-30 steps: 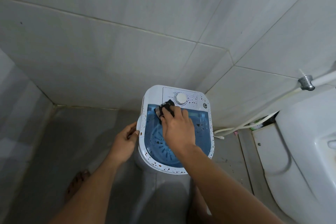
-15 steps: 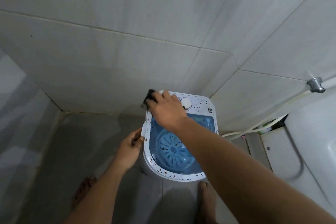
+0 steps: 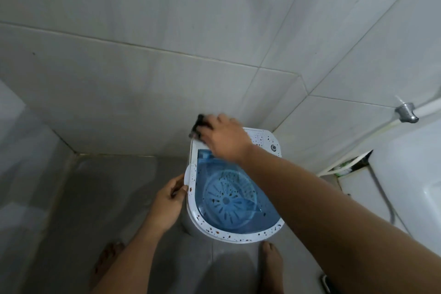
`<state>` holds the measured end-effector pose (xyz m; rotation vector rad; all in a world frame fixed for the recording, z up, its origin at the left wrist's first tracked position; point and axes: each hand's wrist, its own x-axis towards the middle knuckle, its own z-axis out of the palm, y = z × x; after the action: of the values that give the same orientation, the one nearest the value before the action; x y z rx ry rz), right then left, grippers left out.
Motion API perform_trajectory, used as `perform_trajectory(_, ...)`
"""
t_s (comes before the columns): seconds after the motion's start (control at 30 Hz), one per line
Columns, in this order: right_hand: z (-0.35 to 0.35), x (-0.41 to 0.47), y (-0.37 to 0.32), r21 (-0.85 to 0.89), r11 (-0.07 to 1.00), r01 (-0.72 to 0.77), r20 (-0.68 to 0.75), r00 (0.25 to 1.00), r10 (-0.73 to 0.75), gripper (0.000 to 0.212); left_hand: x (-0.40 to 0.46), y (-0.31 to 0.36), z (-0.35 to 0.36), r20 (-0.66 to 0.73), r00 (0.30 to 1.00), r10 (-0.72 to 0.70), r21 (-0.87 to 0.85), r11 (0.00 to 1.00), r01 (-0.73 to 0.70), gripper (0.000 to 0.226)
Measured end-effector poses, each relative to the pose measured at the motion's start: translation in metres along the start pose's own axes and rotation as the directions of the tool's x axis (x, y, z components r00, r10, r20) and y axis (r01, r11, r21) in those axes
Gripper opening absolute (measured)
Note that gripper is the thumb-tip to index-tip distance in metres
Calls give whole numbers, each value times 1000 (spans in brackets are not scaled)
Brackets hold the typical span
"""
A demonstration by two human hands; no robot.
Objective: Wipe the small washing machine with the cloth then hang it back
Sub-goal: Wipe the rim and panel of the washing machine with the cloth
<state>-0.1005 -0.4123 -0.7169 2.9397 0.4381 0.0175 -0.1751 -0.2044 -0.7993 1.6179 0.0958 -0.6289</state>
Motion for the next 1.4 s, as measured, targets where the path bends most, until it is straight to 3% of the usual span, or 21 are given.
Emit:
perform_trajectory(0.07, -7, 21, 7, 6, 954, -298, 56, 953, 297, 36, -2, 3, 1, -2, 1000, 2, 4, 1000, -2, 38)
perform_trajectory(0.13, -7, 24, -4, 1, 923, -385, 45, 922, 385, 34, -3, 5, 1, -2, 1000, -7, 2, 1000, 7, 38)
perform_trajectory(0.17, -2, 17, -14, 3, 938, -347, 14, 938, 347, 35, -3, 4, 0, -1, 1000, -11, -4, 1000, 11, 38)
perform_trajectory(0.23, 9, -14, -36, 35, 991, -130, -51, 990, 132, 39, -2, 2, -2, 0, 1000, -16, -25, 1000, 16, 37)
perform_trajectory(0.33, 12, -42, -40, 58, 987, 153, -90, 985, -147, 37, 0, 0, -1, -1, 1000, -23, -29, 999, 23, 34)
perform_trajectory(0.4, 3, -24, -28, 24, 993, 119, -15, 993, -119, 36, 0, 0, -1, -6, 1000, -26, -35, 999, 25, 34)
perform_trajectory(0.5, -21, 28, -21, -60, 985, -160, 123, 978, 166, 38, -3, 4, 1, -11, 999, -34, -17, 999, 34, 34)
perform_trajectory(0.57, -31, 59, -27, -113, 964, -242, 243, 934, 263, 40, -5, 5, 1, -12, 999, -41, -4, 999, 41, 31)
perform_trajectory(0.63, -35, 70, -48, -131, 979, -157, 325, 926, 192, 40, -5, 4, 1, -19, 998, -56, 11, 998, 57, 26)
perform_trajectory(0.73, -32, 53, -79, -140, 977, 161, 416, 905, -90, 36, -6, 2, 1, -28, 998, -63, 33, 997, 64, 23)
perform_trajectory(0.77, -29, 51, -80, -144, 968, 204, 424, 897, -126, 36, -6, 2, 0, -30, 998, -60, 40, 997, 61, 24)
perform_trajectory(0.93, -29, 67, -72, -232, 968, -90, 342, 925, 168, 42, -6, 2, -2, -47, 998, -33, 80, 996, 37, 24)
perform_trajectory(1.03, -26, 47, -84, -147, 986, 76, 344, 939, -21, 39, -9, 6, -2, -64, 998, -19, 107, 994, 26, 23)
perform_trajectory(1.1, -19, 25, -77, -24, 998, 60, 235, 971, -52, 38, -10, 8, -1, -66, 998, -26, 109, 993, 33, 22)
perform_trajectory(1.17, -9, 7, -50, 105, 980, -172, 80, 983, 164, 40, -10, 9, -1, -57, 998, -39, 112, 993, 45, 21)
perform_trajectory(1.23, 0, -18, -27, 199, 884, -424, -2, 901, 433, 44, -8, 7, -2, -54, 998, -37, 117, 992, 43, 24)
perform_trajectory(1.27, 5, -32, -23, 223, 855, -468, -16, 875, 483, 44, -8, 8, -2, -50, 998, -39, 118, 992, 44, 26)
perform_trajectory(1.4, 18, -90, -45, 219, 925, -311, -70, 940, 333, 41, -9, 10, -3, -50, 997, -58, 111, 992, 63, 28)
